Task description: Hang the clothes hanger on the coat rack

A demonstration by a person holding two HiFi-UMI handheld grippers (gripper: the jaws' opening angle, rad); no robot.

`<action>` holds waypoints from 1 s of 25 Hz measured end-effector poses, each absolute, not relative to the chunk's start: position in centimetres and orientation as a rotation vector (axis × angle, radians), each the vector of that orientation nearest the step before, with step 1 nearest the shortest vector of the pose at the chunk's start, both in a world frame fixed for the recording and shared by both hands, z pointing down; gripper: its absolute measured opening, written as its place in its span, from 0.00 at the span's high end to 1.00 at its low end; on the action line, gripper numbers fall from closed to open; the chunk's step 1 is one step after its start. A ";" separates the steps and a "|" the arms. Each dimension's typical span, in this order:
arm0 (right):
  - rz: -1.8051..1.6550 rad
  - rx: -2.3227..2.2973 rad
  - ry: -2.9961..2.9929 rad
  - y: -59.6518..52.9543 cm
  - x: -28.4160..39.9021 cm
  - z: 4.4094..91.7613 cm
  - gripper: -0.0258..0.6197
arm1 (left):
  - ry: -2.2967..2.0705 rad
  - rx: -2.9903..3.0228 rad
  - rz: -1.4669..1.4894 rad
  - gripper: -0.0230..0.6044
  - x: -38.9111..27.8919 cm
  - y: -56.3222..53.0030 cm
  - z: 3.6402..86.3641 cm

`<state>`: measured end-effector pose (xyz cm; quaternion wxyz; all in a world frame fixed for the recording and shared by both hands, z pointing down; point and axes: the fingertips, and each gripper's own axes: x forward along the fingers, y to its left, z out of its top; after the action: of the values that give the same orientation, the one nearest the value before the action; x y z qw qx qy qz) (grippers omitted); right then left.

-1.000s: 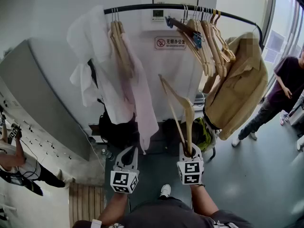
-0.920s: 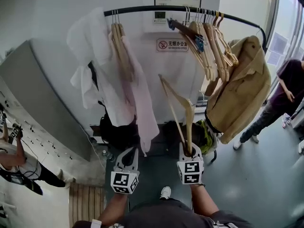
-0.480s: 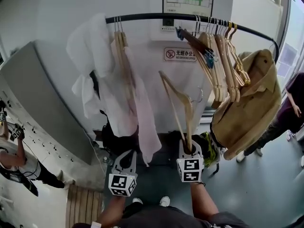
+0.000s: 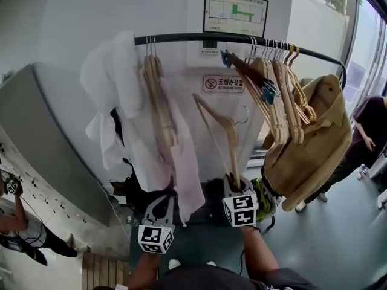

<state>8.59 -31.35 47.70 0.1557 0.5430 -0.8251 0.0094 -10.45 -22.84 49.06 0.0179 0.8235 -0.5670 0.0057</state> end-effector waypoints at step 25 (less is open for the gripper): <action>0.036 1.304 -2.417 -44.7 3.4 30.9 0.89 | -1.770 2.489 -0.010 0.95 -16.1 -23.5 50.7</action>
<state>3.40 -44.67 30.90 0.1963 0.4655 -0.8629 0.0128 -16.06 -23.48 50.66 0.0435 0.8142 -0.5790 -0.0032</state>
